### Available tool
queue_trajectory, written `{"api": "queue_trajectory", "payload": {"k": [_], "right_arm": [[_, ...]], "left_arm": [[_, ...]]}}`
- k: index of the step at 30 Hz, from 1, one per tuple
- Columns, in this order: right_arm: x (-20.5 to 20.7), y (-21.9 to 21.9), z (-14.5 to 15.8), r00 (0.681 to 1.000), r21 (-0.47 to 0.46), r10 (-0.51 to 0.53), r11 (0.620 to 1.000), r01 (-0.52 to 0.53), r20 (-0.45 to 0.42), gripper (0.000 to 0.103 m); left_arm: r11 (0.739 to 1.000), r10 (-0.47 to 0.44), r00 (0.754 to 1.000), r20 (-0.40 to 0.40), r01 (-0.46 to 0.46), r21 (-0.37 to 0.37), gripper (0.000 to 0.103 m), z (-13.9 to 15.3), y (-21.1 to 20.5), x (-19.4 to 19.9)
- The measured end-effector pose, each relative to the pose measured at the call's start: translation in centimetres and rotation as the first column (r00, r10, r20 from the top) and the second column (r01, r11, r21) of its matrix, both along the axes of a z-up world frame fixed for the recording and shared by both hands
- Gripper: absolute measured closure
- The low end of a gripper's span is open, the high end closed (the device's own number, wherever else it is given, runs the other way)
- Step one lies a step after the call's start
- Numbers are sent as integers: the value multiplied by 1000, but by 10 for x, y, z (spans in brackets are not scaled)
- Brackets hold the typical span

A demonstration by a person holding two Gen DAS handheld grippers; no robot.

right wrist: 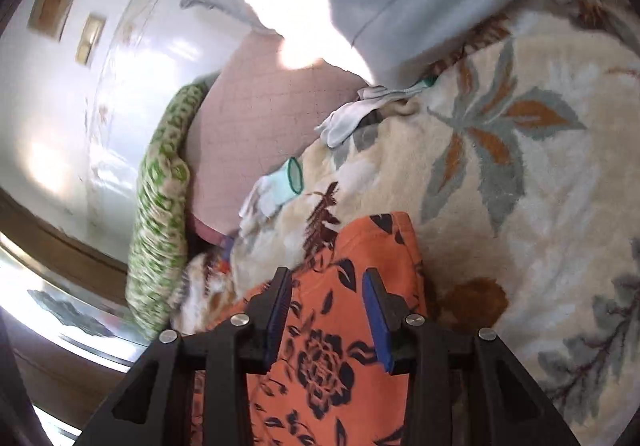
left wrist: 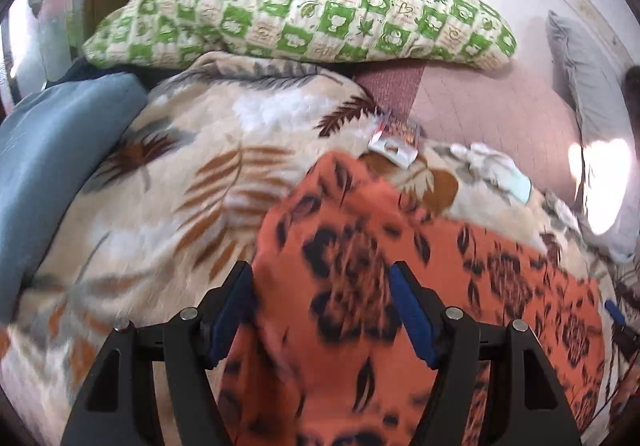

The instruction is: Fold small clothes

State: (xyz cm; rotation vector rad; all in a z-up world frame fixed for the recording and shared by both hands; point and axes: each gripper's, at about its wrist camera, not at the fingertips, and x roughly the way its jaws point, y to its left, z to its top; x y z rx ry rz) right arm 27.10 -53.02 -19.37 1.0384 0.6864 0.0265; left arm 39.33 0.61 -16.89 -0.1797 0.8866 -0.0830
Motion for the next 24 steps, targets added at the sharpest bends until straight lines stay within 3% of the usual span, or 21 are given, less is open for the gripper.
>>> {"api": "queue_trajectory", "payload": {"k": [4,5,7,8,9,12,15,17,21,24], "right_arm": [[22,-2,-4,998,14,66,998,-66,-13,62],[29,-1,-10,997,-4,69,998,-70,-43,61],[37,-11,-32,995,-33,18,999,-21,-99,57],[42,-15,-48,988,-46,2,999,-10,-155,60],[46,-15,-60,988,-19,25,999,-28,-153,63],[43,-16,-47,987,-39,23,999,-29,-162,63],[21,-11,-15,998,-19,6,1000,-7,-64,59],[5,3,4,997,-22,60,998,-61,-45,58],[-29,32,24,992,-42,111,993,-113,-63,57],[-62,49,9,985,23,144,989,-143,-94,55]], "left_arm": [[984,-42,993,-112,61,169,30,-33,-23,50],[983,-37,986,-162,65,171,27,-45,-22,59],[989,-25,986,-165,48,139,21,-48,-17,69],[986,-30,983,-183,60,157,19,-47,-19,74],[982,-40,980,-193,74,175,19,-47,-21,76],[991,-25,977,-213,51,120,19,-37,-10,76],[998,57,991,-124,-52,40,19,-10,15,40],[999,44,995,-94,-41,28,19,2,21,10],[996,32,997,-66,-26,87,19,7,21,-53],[991,47,990,-134,-29,133,19,-18,22,-75]]}}
